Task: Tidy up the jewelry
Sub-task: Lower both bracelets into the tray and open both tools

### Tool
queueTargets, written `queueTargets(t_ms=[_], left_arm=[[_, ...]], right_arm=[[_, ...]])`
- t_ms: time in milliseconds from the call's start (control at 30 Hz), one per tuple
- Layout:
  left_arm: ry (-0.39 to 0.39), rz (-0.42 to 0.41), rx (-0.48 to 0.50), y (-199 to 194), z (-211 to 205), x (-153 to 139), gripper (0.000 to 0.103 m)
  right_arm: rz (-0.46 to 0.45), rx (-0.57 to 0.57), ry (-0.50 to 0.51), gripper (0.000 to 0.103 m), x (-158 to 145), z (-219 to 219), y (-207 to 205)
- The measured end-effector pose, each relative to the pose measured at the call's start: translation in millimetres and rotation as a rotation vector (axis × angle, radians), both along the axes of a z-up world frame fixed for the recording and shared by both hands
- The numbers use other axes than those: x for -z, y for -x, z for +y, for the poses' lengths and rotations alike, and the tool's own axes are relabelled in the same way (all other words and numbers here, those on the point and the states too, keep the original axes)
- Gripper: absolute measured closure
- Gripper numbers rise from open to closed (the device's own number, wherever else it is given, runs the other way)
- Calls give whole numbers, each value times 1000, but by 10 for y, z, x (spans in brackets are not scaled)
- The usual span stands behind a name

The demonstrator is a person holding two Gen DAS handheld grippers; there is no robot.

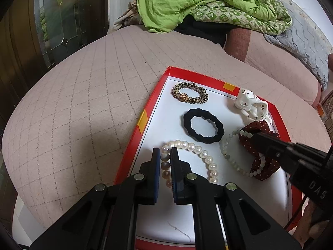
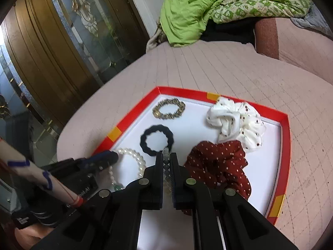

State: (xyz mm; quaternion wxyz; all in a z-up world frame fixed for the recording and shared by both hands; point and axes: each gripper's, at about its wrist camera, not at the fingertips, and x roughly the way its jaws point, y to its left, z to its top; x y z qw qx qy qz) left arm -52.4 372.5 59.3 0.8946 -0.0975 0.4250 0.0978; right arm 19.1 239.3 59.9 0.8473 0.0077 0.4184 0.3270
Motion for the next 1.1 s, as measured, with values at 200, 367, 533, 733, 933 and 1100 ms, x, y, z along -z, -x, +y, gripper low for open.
queueTargets(t_ms=[200, 367, 533, 733, 933, 1100], left_arm=[[-3, 7, -1, -7, 5, 17, 94], [-7, 15, -2, -23, 3, 37, 94], [-45, 22, 0, -66, -36, 58, 94], [-50, 24, -9, -72, -31, 68, 94], [-58, 12, -5, -55, -53, 45, 94], [-57, 3, -9, -48, -54, 26, 94]], right_arm=[[36, 12, 19, 96, 95, -32, -35], [38, 16, 23, 96, 138, -25, -31], [26, 34, 19, 96, 121, -29, -58], [42, 31, 6, 96, 113, -42, -83], [36, 25, -2, 96, 70, -48, -47], [31, 27, -12, 94, 28, -63, -40]])
